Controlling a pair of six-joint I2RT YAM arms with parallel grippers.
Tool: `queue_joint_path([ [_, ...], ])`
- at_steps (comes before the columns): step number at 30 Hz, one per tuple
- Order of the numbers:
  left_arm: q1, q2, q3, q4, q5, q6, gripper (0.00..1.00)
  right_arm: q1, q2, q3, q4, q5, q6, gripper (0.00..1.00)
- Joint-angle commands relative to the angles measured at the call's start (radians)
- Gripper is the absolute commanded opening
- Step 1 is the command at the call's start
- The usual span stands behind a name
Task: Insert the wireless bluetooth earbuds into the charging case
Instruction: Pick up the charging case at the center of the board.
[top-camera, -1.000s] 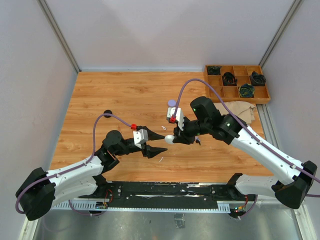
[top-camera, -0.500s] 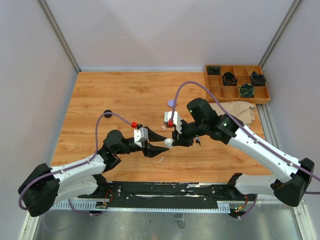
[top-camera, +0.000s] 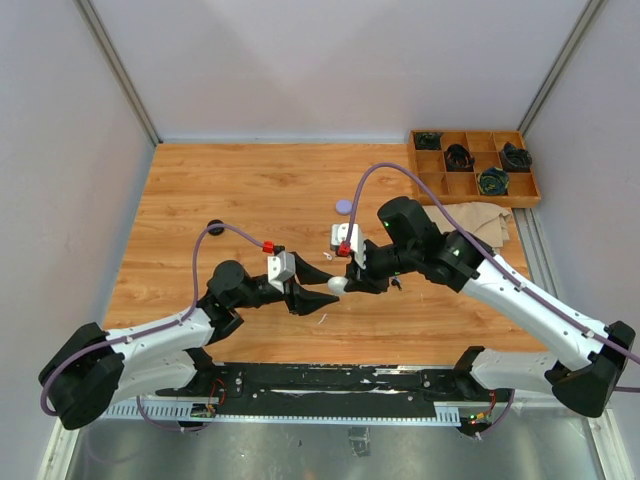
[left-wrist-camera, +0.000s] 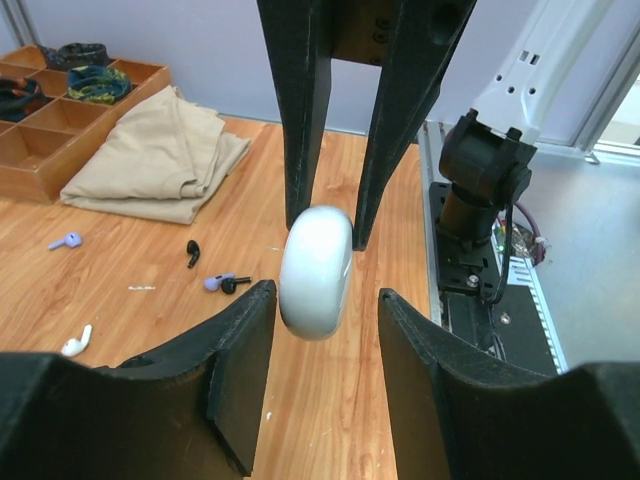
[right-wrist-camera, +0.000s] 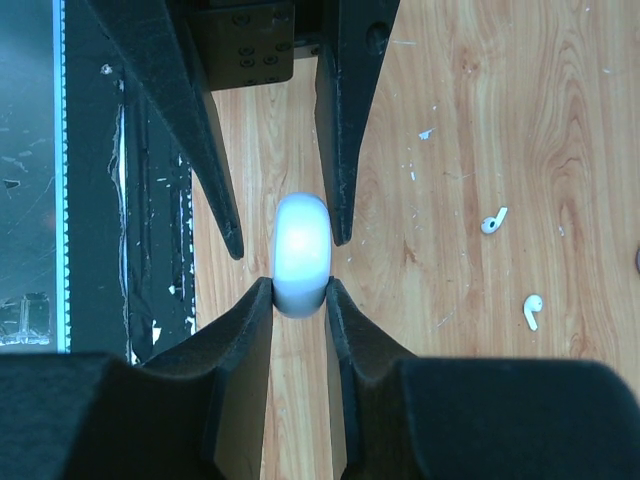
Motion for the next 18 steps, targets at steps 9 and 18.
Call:
queue_joint_path([
  [9,-0.006,0.032,-0.023,0.134,0.018,-0.074,0.46,0.015,-0.028,0.007,0.029,0.005,-0.015,0.01],
  [18,-0.006,0.049,-0.027,0.159,0.007,-0.091,0.24,0.015,-0.032,-0.007,0.044,0.013,-0.015,0.02],
])
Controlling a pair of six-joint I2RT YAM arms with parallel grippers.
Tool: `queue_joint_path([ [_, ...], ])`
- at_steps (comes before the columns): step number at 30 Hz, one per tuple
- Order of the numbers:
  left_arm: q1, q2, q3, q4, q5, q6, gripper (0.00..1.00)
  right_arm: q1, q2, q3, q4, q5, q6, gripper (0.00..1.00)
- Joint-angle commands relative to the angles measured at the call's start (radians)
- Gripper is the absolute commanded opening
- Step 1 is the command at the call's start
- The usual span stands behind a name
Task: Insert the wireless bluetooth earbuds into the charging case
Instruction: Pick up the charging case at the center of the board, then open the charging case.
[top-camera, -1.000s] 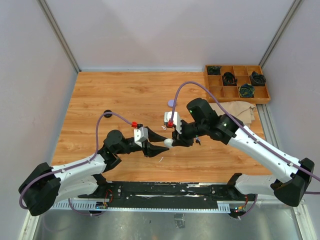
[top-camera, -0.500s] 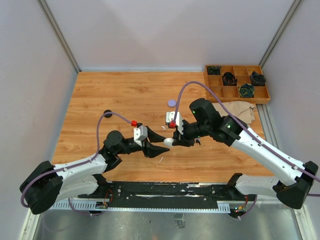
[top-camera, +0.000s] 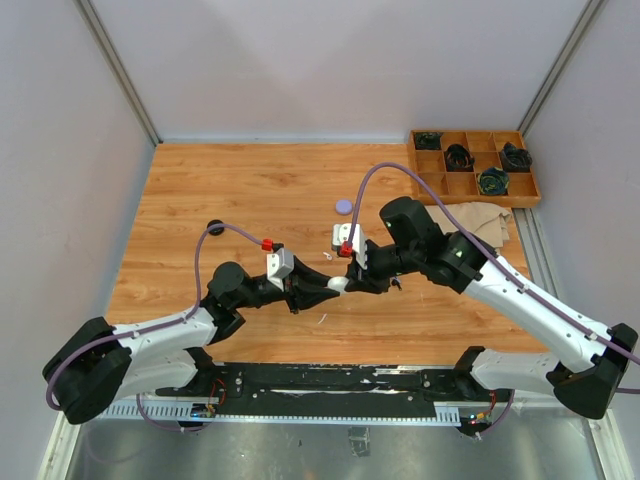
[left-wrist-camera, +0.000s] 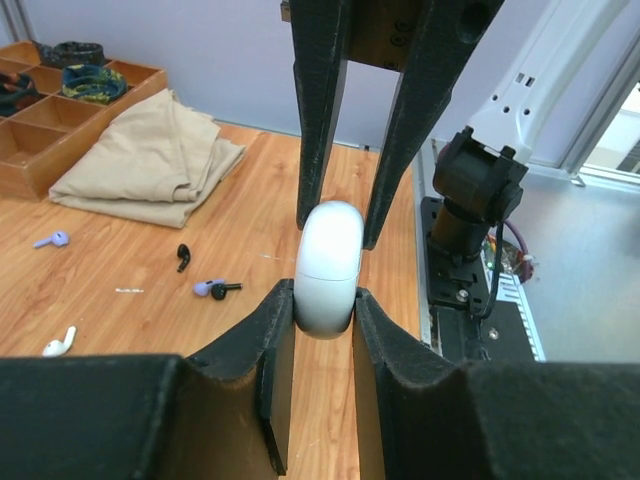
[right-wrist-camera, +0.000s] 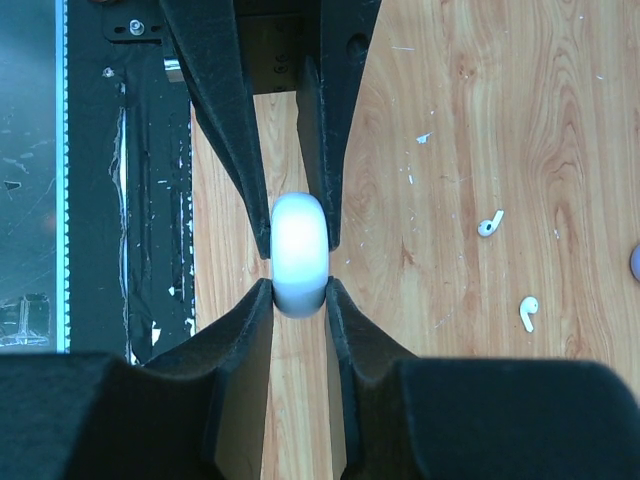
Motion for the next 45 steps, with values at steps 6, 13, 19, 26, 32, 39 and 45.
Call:
queue_joint_path([
  [6,-0.007,0.002,-0.030,0.095,-0.010,-0.003,0.01,0.013,-0.014,-0.015,0.063,0.018,-0.011,0.10],
  [13,-0.007,-0.029,-0.090,0.186,-0.094,-0.011,0.00,0.026,-0.019,-0.029,0.121,0.043,0.003,0.41],
  [19,-0.007,-0.053,-0.133,0.241,-0.129,-0.026,0.00,0.038,-0.015,-0.043,0.170,0.075,0.009,0.55],
  [26,-0.007,-0.072,-0.146,0.255,-0.147,-0.030,0.00,0.054,0.013,-0.048,0.191,0.104,0.008,0.60],
  [32,-0.007,-0.066,-0.146,0.254,-0.126,-0.022,0.00,0.058,0.020,-0.050,0.213,0.148,0.008,0.61],
  [39,-0.007,-0.056,-0.146,0.235,-0.098,0.013,0.00,0.058,-0.015,-0.053,0.245,0.184,0.019,0.62],
  [45,-0.007,-0.047,-0.146,0.229,-0.069,0.029,0.00,0.059,-0.031,-0.050,0.254,0.209,0.033,0.63],
])
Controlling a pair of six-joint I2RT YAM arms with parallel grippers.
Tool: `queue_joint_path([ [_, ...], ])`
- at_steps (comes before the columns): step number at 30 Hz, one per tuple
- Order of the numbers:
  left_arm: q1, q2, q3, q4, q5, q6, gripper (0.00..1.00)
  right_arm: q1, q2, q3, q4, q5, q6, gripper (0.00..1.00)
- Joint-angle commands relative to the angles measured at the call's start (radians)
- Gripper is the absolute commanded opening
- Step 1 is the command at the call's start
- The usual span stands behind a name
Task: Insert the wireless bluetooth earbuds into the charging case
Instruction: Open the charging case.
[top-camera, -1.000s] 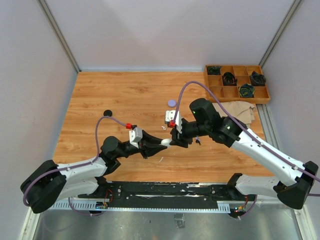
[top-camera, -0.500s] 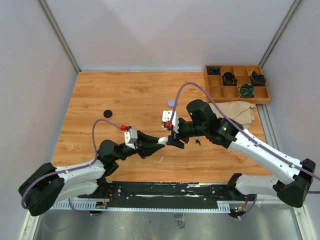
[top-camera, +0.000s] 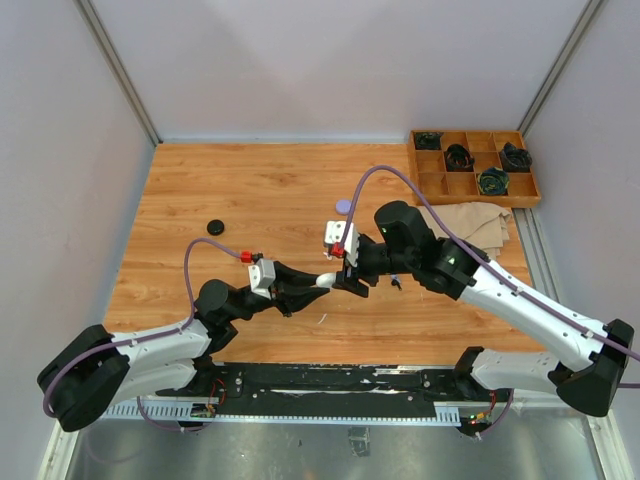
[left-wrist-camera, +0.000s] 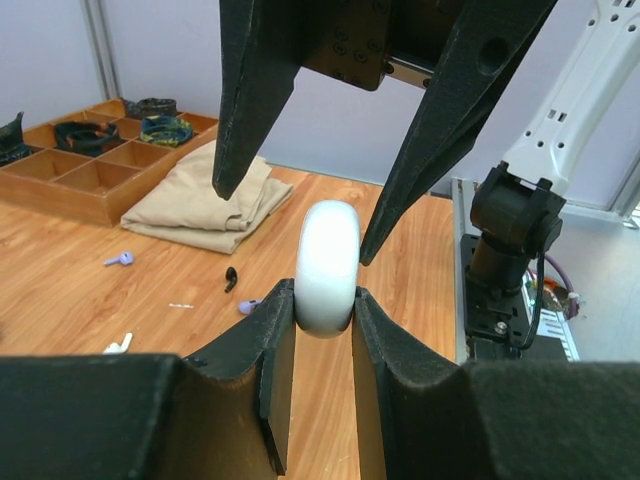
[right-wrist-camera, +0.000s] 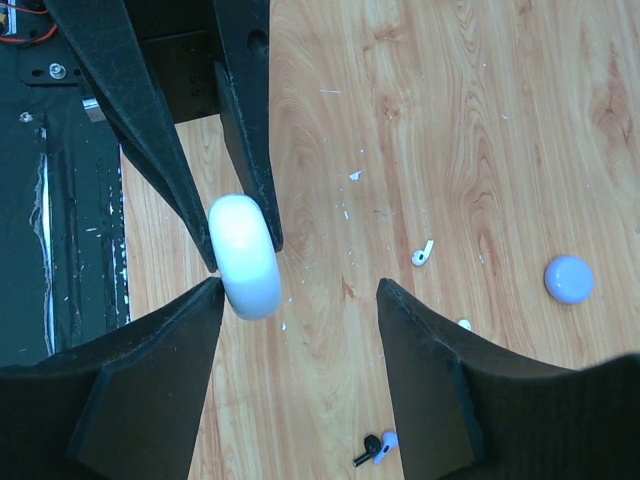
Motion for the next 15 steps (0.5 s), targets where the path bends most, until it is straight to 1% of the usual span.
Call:
queue_joint_path([
  [1,-0.006,0.009,-0.007,0.024,0.060,0.028,0.00,0.008,-0.030,0.000,0.063,0.061,0.019,0.64],
  [15,-0.006,0.020,-0.002,-0.006,0.081,0.050,0.00,0.008,-0.036,0.006,0.076,0.139,0.041,0.64],
])
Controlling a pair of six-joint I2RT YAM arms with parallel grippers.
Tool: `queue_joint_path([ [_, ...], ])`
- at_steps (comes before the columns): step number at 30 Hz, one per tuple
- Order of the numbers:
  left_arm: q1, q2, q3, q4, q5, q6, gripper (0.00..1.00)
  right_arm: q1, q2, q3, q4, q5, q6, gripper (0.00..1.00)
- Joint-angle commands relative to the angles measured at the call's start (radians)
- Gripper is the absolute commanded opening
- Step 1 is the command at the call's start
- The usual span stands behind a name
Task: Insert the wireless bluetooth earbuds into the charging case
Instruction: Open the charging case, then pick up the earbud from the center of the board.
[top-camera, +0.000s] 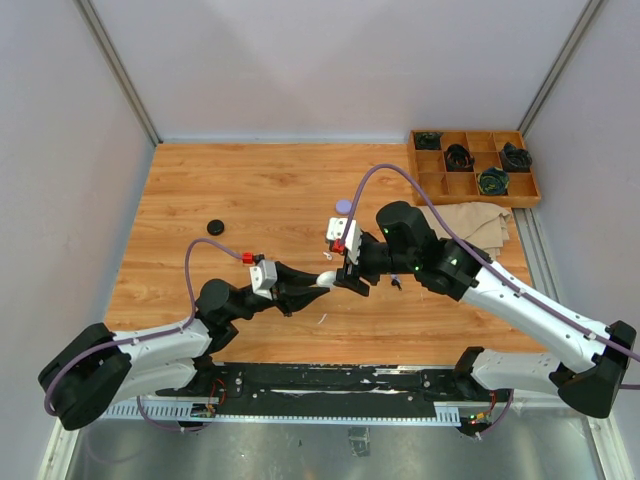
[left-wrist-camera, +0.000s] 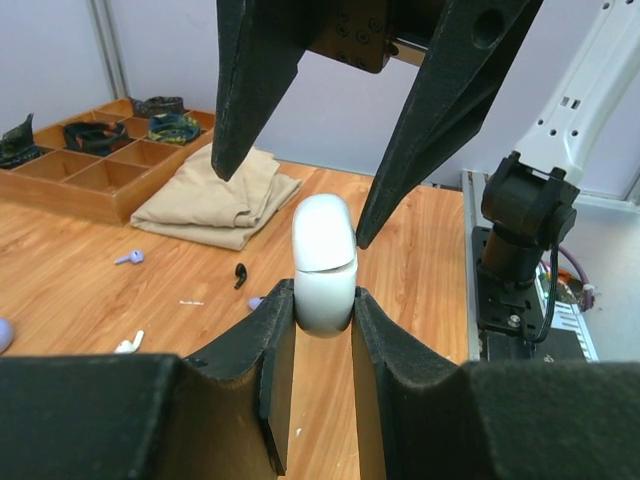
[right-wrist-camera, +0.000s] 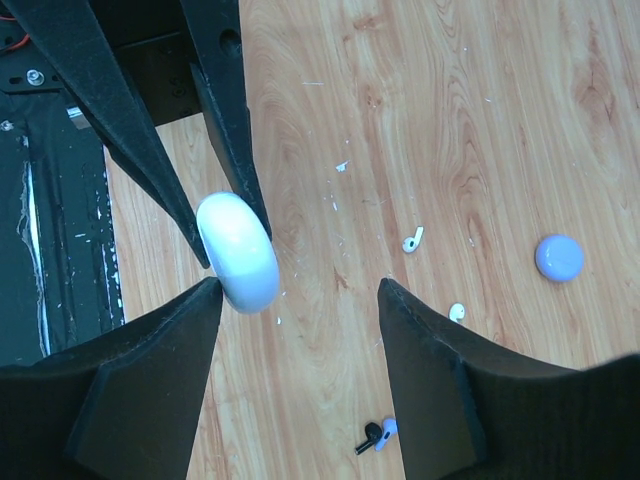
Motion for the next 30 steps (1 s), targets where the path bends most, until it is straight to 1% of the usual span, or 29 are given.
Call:
queue_joint_path([
  [1,-0.007,0.009,-0.002,-0.008,0.078,0.014,0.00,0.006,-0.025,0.005,0.079,0.092,0.009,0.64],
  [11,-0.007,0.024,-0.006,-0.006,0.061,0.006,0.00,0.004,-0.030,0.005,0.086,0.112,0.016,0.65],
  [15,-0.007,0.031,-0.001,-0.032,-0.011,-0.017,0.00,0.005,-0.035,-0.001,0.085,0.100,0.021,0.66],
  [18,-0.005,0.043,0.007,-0.070,-0.084,-0.042,0.00,0.004,-0.029,-0.006,0.085,0.128,0.029,0.68],
  [22,0.037,0.081,0.012,-0.051,-0.111,-0.120,0.00,-0.003,-0.014,-0.022,0.082,0.180,0.053,0.69],
  [24,0.065,0.110,0.011,-0.035,-0.123,-0.160,0.00,-0.019,-0.009,-0.034,0.085,0.186,0.072,0.70],
  [27,0.088,0.139,-0.006,0.013,-0.121,-0.162,0.00,-0.056,-0.008,-0.055,0.099,0.185,0.106,0.71],
  [30,0.102,0.143,-0.009,0.007,-0.151,-0.158,0.00,-0.131,-0.009,-0.082,0.121,0.159,0.151,0.71],
])
